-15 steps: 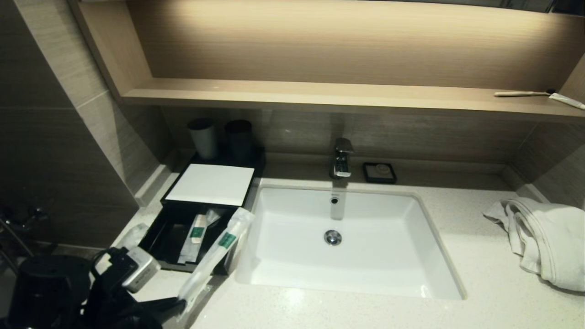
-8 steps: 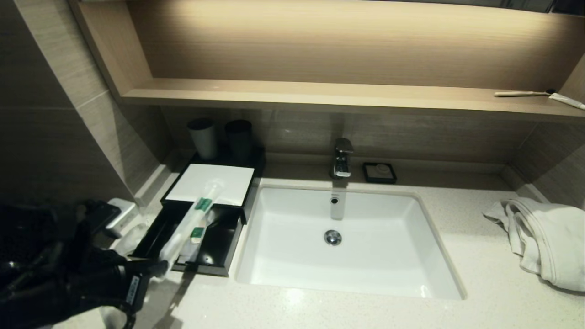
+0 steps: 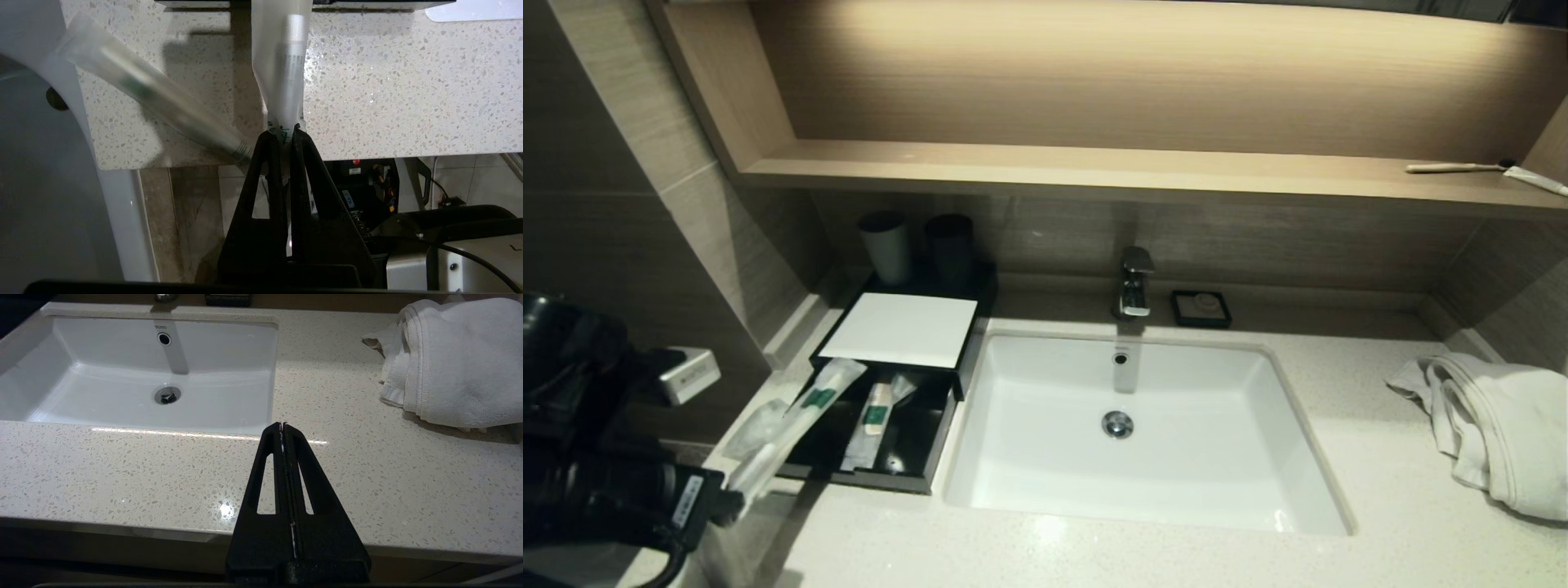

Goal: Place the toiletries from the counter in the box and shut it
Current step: Place the bathroom toiletry into the drawer

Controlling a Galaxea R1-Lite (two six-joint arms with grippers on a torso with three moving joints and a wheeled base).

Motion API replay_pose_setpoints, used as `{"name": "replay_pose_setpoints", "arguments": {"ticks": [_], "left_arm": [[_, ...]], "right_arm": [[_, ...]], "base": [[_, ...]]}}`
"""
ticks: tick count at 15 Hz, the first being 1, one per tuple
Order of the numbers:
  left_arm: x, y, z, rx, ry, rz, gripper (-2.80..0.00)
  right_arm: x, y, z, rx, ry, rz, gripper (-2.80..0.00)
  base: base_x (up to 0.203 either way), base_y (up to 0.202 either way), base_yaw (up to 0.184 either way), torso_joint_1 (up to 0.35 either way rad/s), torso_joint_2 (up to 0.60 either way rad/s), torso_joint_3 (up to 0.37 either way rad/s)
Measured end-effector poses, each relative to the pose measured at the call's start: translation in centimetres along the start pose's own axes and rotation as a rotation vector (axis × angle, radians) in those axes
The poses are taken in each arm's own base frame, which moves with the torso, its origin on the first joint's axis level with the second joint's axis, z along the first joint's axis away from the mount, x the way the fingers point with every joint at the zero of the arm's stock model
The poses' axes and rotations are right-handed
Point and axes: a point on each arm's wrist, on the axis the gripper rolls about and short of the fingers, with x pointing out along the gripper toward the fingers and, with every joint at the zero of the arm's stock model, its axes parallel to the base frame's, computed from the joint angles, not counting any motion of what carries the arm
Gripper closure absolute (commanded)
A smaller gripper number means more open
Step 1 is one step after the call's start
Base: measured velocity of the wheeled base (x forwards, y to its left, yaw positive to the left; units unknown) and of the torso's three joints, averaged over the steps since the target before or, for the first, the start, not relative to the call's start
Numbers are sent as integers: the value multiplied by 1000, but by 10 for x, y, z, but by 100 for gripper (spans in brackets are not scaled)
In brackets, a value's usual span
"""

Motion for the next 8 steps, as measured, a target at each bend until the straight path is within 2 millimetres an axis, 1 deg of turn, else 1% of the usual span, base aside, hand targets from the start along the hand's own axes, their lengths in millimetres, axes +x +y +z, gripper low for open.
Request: {"name": "replay_pose_setpoints", "arguments": {"ticks": [4,8], "left_arm": [[13,4,7,-16,47,5,0],[25,10,22,-36,79,14,0]], "right_arm": [[0,0,0,0,0,0,0],[0,0,0,0,0,0,0]], "base": [[0,0,0,0,0,0],[0,0,0,0,0,0]]}}
